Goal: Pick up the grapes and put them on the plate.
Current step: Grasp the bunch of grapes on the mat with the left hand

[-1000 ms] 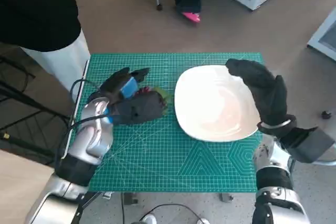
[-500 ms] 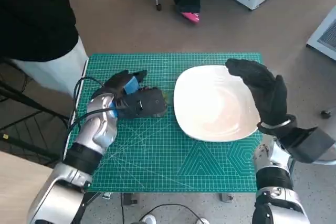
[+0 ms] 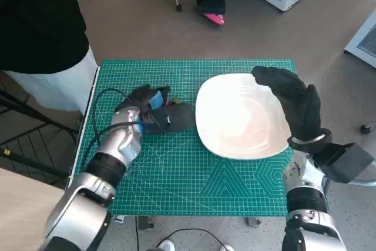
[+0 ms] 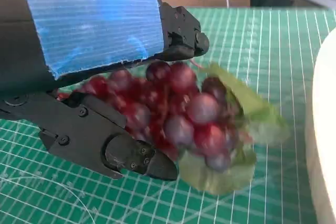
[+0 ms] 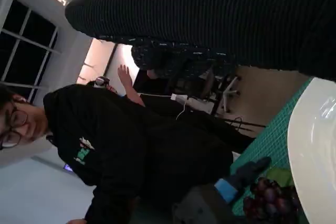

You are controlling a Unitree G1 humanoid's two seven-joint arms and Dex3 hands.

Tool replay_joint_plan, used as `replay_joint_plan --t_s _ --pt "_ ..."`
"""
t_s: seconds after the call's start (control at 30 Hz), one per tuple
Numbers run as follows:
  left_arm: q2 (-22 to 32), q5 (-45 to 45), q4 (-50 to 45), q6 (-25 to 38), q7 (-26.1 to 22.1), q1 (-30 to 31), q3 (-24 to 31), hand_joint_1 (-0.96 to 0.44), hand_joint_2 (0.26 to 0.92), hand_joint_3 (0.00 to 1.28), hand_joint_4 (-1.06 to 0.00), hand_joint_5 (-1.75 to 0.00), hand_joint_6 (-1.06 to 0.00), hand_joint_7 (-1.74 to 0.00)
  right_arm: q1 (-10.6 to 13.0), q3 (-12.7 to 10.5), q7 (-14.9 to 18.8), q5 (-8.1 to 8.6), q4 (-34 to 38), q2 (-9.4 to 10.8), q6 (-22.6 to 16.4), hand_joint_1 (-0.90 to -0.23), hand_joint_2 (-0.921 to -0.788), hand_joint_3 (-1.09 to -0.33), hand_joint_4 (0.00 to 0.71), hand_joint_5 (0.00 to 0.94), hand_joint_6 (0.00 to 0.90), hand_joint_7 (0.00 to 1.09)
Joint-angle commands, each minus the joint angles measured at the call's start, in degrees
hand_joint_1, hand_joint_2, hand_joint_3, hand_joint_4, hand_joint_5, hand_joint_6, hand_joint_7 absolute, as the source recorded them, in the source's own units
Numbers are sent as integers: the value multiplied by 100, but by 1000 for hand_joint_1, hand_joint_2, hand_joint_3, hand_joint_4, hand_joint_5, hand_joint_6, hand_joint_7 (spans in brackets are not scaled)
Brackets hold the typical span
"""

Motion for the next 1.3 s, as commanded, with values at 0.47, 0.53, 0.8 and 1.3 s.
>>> replay_joint_plan --t_s 0.47,0.53,0.8,1.3 --pt "-215 -163 770 -485 439 -367 -136 -242 774 0 -186 -32 -375 -50 81 25 -31 -85 -30 -95 21 -449 -921 -547 243 0 235 2" --pt "-218 -168 796 -542 504 -358 -157 -195 772 0 -229 -38 -409 -59 84 33 -53 -101 -33 -95 12 -450 -921 -547 243 0 235 2" --pt "-196 -46 931 -800 781 -305 -361 -73 792 3 -519 -360 -614 -81 96 49 -109 -143 -52 -82 22 -454 -921 -548 243 0 235 1" --pt "-138 427 1170 -793 1330 -307 -943 3 920 203 -473 -1378 -533 -1266 101 37 -94 -124 -63 -78 61 -453 -921 -547 244 1 236 2"
